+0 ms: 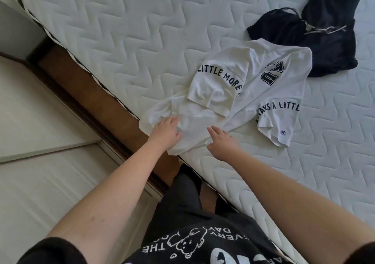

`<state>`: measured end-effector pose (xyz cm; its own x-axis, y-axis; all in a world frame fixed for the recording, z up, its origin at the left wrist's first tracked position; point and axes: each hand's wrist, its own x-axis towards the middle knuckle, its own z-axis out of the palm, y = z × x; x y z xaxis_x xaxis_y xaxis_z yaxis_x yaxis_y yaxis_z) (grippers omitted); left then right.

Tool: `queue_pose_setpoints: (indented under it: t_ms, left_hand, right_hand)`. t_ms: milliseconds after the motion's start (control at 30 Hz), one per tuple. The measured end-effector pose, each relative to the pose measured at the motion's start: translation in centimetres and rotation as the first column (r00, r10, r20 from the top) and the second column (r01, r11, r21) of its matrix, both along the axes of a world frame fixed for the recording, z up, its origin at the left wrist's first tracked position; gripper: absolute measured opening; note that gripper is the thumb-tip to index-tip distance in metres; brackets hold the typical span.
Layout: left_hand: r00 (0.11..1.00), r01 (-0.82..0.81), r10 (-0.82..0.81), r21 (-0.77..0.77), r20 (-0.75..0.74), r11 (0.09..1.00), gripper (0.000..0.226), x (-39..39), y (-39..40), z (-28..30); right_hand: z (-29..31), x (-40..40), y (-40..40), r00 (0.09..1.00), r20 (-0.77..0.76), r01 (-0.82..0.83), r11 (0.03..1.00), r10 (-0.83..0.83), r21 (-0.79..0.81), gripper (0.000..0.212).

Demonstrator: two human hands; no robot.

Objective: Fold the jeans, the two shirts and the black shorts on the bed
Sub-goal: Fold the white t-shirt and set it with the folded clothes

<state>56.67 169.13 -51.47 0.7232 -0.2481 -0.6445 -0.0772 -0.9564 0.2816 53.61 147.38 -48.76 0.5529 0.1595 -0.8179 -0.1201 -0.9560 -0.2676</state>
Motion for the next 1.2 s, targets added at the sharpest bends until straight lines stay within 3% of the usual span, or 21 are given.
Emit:
queue_pose_setpoints:
  t_ms: [67,133,233,333,400,467,533,567,633,700,733,833,867,933,1033,1133,1200]
  left_hand:
    - [1.000,0.011,-0.011,0.009,-0.014,1.000,0.060,1.1,-0.7,-1.3]
    - [0.990,-0.086,0.084,-0.013,-0.110,0.996,0.062,2.1,-1.2,-2.3]
    - [0.895,-0.385,0.365,-0.034,-0.257,0.922,0.070,3.1,-1.8,-4.2]
    - [0.576,-0.788,0.706,-0.050,-0.412,0.613,0.076,4.0,-2.1,-6.0]
    - [0.380,-0.910,0.779,-0.053,-0.498,0.411,0.077,4.5,-2.2,-7.2]
    - [0.290,-0.951,0.811,-0.053,-0.508,0.306,0.068,4.8,-2.3,-8.6]
    - [0.241,-0.965,0.824,-0.037,-0.512,0.259,0.050,4.6,-2.4,-9.5]
    - [0.248,-0.963,0.825,-0.034,-0.508,0.269,0.038,4.5,-2.5,-9.6]
    - [0.360,-0.925,0.803,-0.073,-0.475,0.372,0.019,4.2,-3.2,-7.9]
    - [0.444,-0.892,0.787,-0.135,-0.427,0.430,0.020,3.9,-4.2,-5.8]
    - [0.460,-0.887,0.786,-0.173,-0.412,0.429,0.024,3.6,-4.5,-4.7]
    - [0.540,-0.839,0.772,-0.281,-0.336,0.465,0.032,2.6,-4.8,-1.5]
    - [0.569,-0.819,0.766,-0.283,-0.299,0.498,0.042,2.3,-4.8,-0.7]
    - [0.566,-0.819,0.779,-0.293,-0.270,0.494,0.049,1.9,-4.7,0.8]
    - [0.536,-0.826,0.783,-0.386,-0.315,0.410,0.031,1.5,-4.7,3.3]
    - [0.536,-0.816,0.794,-0.419,-0.288,0.398,0.028,1.4,-4.7,5.0]
    - [0.533,-0.807,0.814,-0.426,-0.229,0.409,0.035,1.6,-4.8,6.3]
  right_hand:
    - [-1.0,0.3,-0.4,0.999,-0.034,0.004,1.000,-0.005,-0.005,0.064]
    - [-1.7,0.4,-1.1,0.995,-0.090,0.036,0.999,-0.035,0.007,0.064]
    - [-3.1,0.1,-2.2,0.978,-0.150,0.149,0.989,-0.146,0.009,0.065]
    - [-4.4,0.2,-3.3,0.893,-0.206,0.413,0.910,-0.401,0.022,0.066]
    - [-5.2,0.4,-3.6,0.780,-0.234,0.601,0.799,-0.580,0.023,0.067]
    - [-6.0,0.9,-4.0,0.638,-0.277,0.749,0.662,-0.718,0.010,0.067]
    - [-7.0,1.1,-4.2,0.495,-0.332,0.848,0.530,-0.803,-0.017,0.067]
    - [-7.6,1.2,-4.1,0.444,-0.346,0.876,0.481,-0.826,-0.026,0.067]
    - [-8.6,1.3,-3.9,0.406,-0.353,0.896,0.443,-0.843,-0.026,0.068]
    - [-9.2,1.6,-3.5,0.343,-0.351,0.926,0.375,-0.871,-0.026,0.066]
    - [-9.4,1.8,-3.4,0.280,-0.328,0.953,0.303,-0.902,-0.020,0.062]
    - [-10.6,2.3,-3.0,-0.068,-0.352,0.997,-0.048,-0.934,-0.064,0.053]
    - [-10.8,2.3,-2.7,-0.132,-0.394,0.990,-0.103,-0.910,-0.095,0.053]
    - [-10.6,2.2,-1.5,-0.166,-0.464,0.985,-0.121,-0.870,-0.125,0.048]
    - [-9.8,1.9,0.8,-0.138,-0.533,0.987,-0.072,-0.835,-0.144,0.049]
    - [-9.5,1.4,2.0,-0.090,-0.542,0.995,-0.057,-0.835,-0.078,0.047]
    - [-9.3,1.1,2.2,-0.092,-0.555,0.995,-0.099,-0.827,-0.017,0.038]
